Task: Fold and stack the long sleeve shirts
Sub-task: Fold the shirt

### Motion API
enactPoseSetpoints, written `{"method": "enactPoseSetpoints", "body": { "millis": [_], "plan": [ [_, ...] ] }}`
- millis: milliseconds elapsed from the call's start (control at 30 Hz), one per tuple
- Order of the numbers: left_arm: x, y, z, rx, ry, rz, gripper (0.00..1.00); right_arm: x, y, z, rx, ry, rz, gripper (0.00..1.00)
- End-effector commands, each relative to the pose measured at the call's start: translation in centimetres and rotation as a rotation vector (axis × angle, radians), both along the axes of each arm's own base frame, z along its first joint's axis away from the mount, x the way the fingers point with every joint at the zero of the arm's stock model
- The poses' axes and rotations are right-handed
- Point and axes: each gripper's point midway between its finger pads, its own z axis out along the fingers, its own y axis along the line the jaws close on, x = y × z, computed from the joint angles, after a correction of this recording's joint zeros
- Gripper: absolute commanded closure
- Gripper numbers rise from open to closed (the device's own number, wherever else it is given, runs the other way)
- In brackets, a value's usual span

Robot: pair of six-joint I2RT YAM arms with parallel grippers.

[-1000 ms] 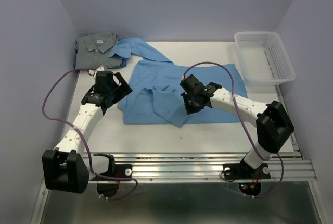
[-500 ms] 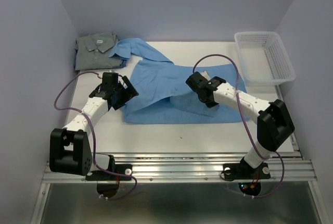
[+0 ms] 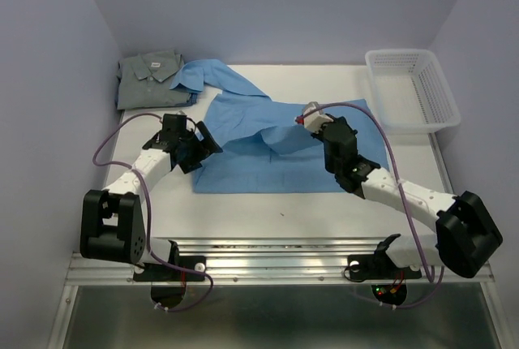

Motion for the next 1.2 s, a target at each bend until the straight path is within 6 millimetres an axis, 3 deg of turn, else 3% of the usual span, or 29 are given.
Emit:
{"method": "enactPoseSetpoints", "body": {
  "millis": [0,33,167,300,533,667,733,867,933,1067,1167],
  "plan": [
    [-0.2,-0.5,-0.7,-0.02,0.008,-0.038,0.01,1.3,2.1,8.3,-0.175,-0.391,0.237,0.94],
    [-0.2,-0.5,-0.9,-0.022,0.014,-0.038,0.01,1.5,2.1,9.7,-0.177,-0.443,0.237,0.94],
    [-0.4,-0.8,-1.2,-0.039,0.015,-0.039,0.01,2.8,2.8,12.1,-0.281,-0.495,0.311,0.94],
    [-1.0,-0.6,-2.0,-0.035,0.042,-0.016,0.01,3.0,2.7,13.6,-0.331,-0.534,0.414,0.97],
    [-0.8,-0.3,-1.1,-0.044,0.042,0.043,0.01,2.3,-1.6,14.5,-0.303,-0.569,0.423,0.98],
    [-0.8,-0.2,0.3,-0.048,0.026,0.061,0.01,1.7,-2.8,12.9,-0.371,-0.548,0.464,0.98],
    [-0.8,0.1,0.9,-0.041,0.019,0.073,0.01,1.7,-2.9,10.6,-0.447,-0.462,0.5,0.98],
    [-0.7,0.8,1.7,-0.004,0.019,0.092,0.01,0.9,-1.2,8.7,-0.526,-0.386,0.677,0.98],
    [-0.7,1.0,1.9,0.008,0.023,0.09,0.01,1.2,-3.2,8.8,-0.547,-0.376,0.655,0.99],
    [-0.7,1.3,1.6,0.034,0.032,0.093,0.01,0.1,-2.3,7.3,-0.571,-0.364,0.771,0.99],
    [-0.1,1.2,2.1,0.028,0.005,0.094,0.01,-0.2,-1.7,4.9,-0.602,-0.283,0.857,0.99]
  ]
}}
